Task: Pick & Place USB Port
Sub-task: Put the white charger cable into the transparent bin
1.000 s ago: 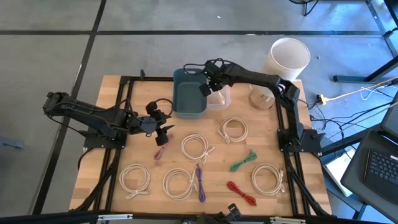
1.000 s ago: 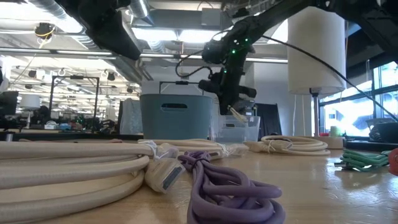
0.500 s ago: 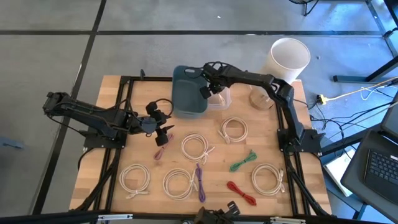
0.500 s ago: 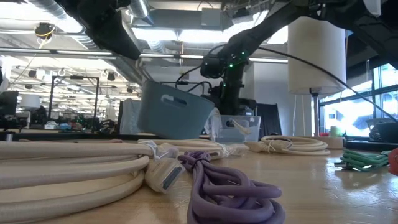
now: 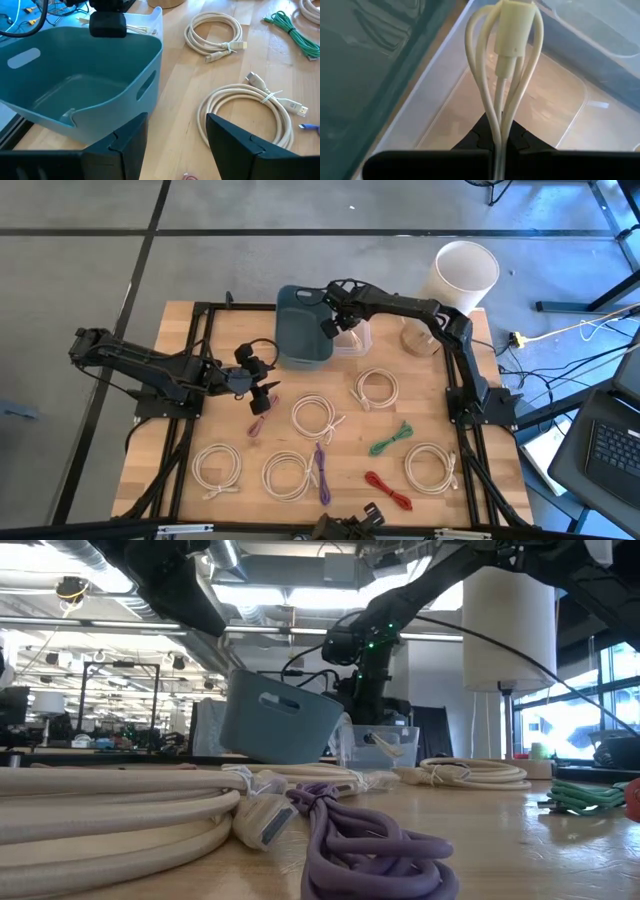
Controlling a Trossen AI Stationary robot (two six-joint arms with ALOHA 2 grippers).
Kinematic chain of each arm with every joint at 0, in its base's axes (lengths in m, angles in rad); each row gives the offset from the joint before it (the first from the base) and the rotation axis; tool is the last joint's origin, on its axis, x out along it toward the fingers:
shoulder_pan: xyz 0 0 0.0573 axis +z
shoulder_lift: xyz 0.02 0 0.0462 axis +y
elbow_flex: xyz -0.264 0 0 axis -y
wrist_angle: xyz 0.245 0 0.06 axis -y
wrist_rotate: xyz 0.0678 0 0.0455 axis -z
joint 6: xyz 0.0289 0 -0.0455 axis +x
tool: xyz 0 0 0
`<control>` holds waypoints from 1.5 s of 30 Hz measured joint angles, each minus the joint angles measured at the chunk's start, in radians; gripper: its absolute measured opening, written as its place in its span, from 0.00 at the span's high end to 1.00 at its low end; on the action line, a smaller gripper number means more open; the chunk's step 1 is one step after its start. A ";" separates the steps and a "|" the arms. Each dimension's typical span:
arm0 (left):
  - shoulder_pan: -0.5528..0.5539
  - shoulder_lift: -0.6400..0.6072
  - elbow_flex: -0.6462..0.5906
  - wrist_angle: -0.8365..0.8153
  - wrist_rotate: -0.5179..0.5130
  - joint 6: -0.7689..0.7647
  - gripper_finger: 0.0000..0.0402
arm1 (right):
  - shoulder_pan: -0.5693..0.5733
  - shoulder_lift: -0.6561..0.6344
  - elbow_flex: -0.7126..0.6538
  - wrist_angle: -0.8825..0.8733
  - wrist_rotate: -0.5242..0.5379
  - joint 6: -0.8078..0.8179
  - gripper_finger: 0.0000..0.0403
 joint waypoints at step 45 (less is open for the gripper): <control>0.000 0.001 0.000 -0.046 -0.005 -0.051 0.52 | -0.043 -0.075 -0.047 0.063 -0.004 0.050 0.99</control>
